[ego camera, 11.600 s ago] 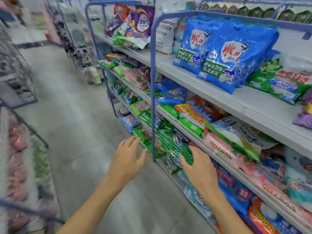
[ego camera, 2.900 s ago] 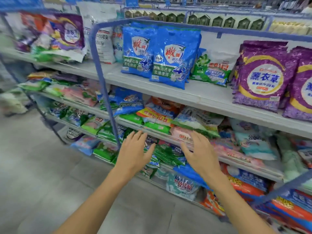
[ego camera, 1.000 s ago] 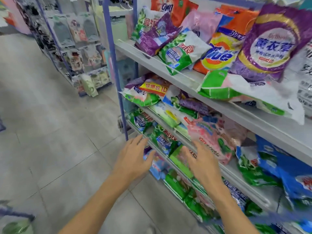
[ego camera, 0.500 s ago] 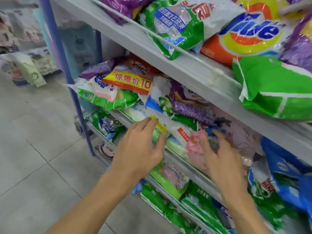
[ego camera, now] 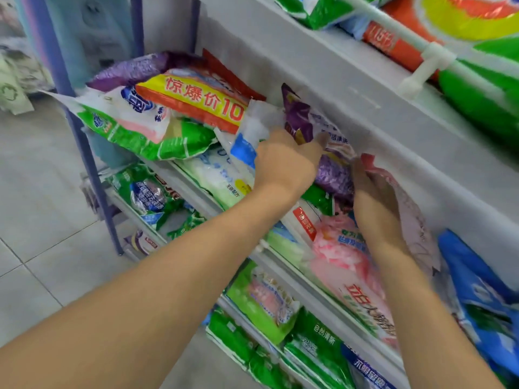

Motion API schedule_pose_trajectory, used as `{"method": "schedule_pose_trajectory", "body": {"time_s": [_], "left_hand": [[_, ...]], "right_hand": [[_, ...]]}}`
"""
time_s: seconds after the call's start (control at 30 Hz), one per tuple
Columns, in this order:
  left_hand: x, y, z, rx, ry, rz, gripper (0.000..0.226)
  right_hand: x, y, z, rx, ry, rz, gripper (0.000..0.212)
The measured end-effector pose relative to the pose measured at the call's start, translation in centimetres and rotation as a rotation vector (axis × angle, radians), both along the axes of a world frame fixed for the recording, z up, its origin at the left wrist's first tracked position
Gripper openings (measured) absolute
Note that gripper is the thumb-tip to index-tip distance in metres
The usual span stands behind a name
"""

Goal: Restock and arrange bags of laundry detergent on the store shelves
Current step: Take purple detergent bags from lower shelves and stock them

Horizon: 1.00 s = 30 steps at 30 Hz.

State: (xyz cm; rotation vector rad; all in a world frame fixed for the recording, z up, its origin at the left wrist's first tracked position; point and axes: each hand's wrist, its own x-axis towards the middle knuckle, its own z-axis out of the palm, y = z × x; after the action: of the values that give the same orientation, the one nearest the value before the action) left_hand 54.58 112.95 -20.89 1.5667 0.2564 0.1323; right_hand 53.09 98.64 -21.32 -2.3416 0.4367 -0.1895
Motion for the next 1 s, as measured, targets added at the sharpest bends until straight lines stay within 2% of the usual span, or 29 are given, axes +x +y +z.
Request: {"method": "schedule_pose_trajectory", "body": {"time_s": [0.13, 0.2, 0.3, 0.4, 0.47, 0.57, 0.67, 0.83, 1.0], "left_hand": [[1.9, 0.1, -0.2, 0.036, 0.068, -0.021, 0.033], [1.8, 1.0, -0.6, -0.106, 0.097, -0.084, 0.027], [0.1, 2.6, -0.8, -0.414, 0.19, -0.23, 0.034], [-3.9, 3.9, 0.2, -0.51, 0.3, -0.396, 0.029], [-7.2, 4.7, 0.9, -0.583, 0.301, -0.469, 0.03], [-11.9, 5.9, 2.1, -0.583, 0.283, -0.455, 0.035], [-15.3, 6.8, 3.5, -0.575, 0.35, -0.423, 0.027], [-20.2, 7.5, 6.5, -0.497, 0.37, -0.495, 0.012], [-23.9, 6.2, 9.5, -0.425, 0.304, -0.696, 0.037]], "right_hand": [[2.3, 0.1, 1.4, 0.253, 0.015, -0.104, 0.036], [2.3, -0.6, 1.6, 0.436, 0.027, -0.048, 0.03], [0.3, -0.9, 2.4, 0.662, 0.107, 0.126, 0.048], [-3.0, -0.4, 2.9, 0.786, 0.2, 0.211, 0.04], [-6.0, 0.1, 3.2, 0.834, 0.258, 0.24, 0.049], [-10.6, 0.8, 3.5, 0.915, 0.265, 0.248, 0.065], [-15.2, 1.5, 4.7, 0.987, 0.242, 0.195, 0.072], [-22.5, 2.7, 7.7, 1.172, 0.107, 0.078, 0.055], [-28.7, 1.9, 10.5, 1.159, -0.068, -0.031, 0.058]]}}
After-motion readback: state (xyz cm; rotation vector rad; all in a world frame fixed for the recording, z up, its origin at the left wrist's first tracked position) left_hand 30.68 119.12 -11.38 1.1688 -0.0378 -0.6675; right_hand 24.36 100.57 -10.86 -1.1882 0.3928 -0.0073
